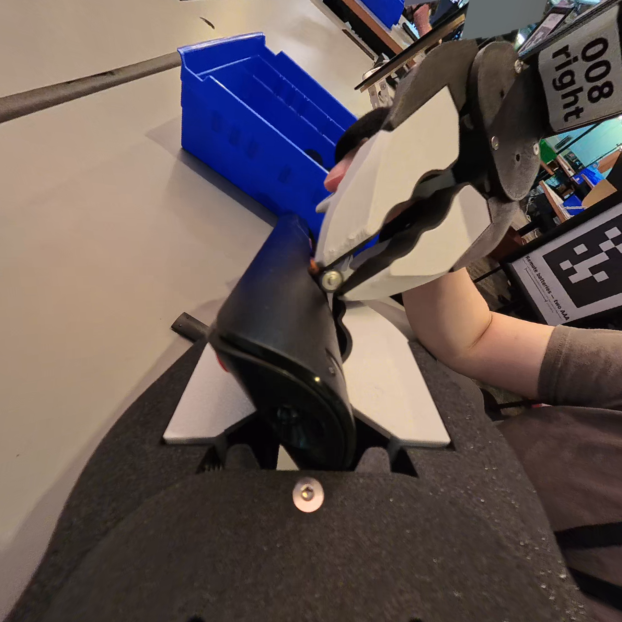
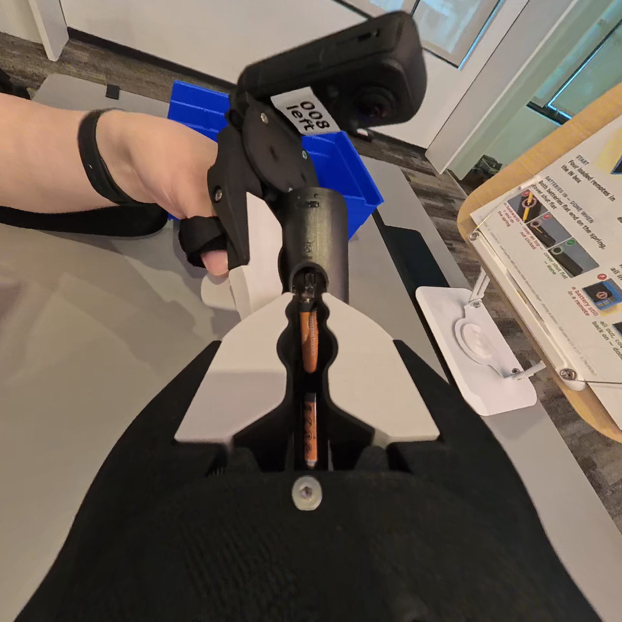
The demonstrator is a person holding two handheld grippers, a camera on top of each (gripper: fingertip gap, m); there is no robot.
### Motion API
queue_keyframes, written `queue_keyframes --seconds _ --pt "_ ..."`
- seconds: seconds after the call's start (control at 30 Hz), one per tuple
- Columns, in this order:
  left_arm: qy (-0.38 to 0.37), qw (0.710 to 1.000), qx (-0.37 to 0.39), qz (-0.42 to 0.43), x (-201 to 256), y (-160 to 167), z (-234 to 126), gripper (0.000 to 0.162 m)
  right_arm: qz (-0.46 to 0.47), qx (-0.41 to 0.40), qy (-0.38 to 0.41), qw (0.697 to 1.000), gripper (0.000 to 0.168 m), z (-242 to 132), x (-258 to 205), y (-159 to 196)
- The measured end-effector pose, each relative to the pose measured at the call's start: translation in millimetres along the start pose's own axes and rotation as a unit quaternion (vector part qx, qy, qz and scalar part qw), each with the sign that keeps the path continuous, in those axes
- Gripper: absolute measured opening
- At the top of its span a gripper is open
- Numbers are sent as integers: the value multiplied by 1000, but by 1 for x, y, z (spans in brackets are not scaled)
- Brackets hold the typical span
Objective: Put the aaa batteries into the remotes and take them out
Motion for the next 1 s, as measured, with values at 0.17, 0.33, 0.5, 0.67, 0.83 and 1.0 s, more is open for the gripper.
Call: queue_keyframes --seconds 0.17,0.33,0.5,0.67,0.83,1.0 --pt "-2 1000 1 -1 -1 0 0 28 25 143 48 988 11 -39 14 -25" --pt "-12 1000 -4 2 -4 0 -2 28 110 -103 305 940 11 -134 67 58" --pt "-6 1000 -15 -3 -5 4 3 27 150 -407 316 844 12 -167 70 190" --pt "-6 1000 -21 -3 -5 6 6 28 121 -431 351 822 14 -165 75 229" --pt "-10 1000 -5 -9 -8 2 2 27 127 -377 454 797 51 -188 86 196" --pt "-26 999 44 -8 -12 -10 -18 28 223 -97 452 858 59 -184 82 90"
Point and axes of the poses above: each gripper's, where its closed fingertips meet, z out along the fingers, y out of its underside, x = y × z across the jaws, the point moved 7 cm from there along -z, back along the fingers, and after that the axes turned 6 degrees about -y, right-handed, at the moved point
